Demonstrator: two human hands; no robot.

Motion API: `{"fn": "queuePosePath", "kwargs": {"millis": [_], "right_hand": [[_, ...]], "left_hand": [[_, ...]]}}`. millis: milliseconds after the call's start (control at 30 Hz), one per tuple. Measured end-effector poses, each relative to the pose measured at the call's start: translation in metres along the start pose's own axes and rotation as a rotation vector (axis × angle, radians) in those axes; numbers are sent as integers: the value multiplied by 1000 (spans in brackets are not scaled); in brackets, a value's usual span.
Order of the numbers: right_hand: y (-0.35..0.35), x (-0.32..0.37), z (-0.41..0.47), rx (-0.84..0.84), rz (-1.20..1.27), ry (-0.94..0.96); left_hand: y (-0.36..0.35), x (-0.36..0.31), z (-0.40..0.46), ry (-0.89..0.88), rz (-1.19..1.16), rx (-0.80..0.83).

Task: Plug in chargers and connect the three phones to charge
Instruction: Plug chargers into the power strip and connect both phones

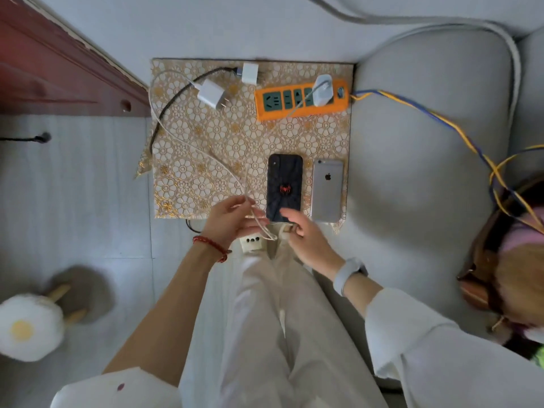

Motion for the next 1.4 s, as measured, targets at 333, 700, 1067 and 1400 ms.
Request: {"fn": "queuePosePath", "kwargs": {"millis": [333,700,1067,1400], "right_hand": [[3,2,-43,20,-202,47],[56,86,-25,-129,476,59],[62,58,-32,-277,194,-203],[31,40,-30,-152,1479,-433]], "left_hand": [[13,-109,-14,-237,-739,31],[-42,4,-56,57,50,54],[-39,-36,-68,-247,-146,-44],[0,2,-64,94,-54,-217]]}}
Point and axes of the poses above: each hand's wrist, its own z-axis towards the middle knuckle, its own y-axis out of the back of the hand, x = y × z, the point moved 5 cm from there along z, towards the middle knuckle, and after that the axes turned 2 degrees about -z, right-handed, at the moved point
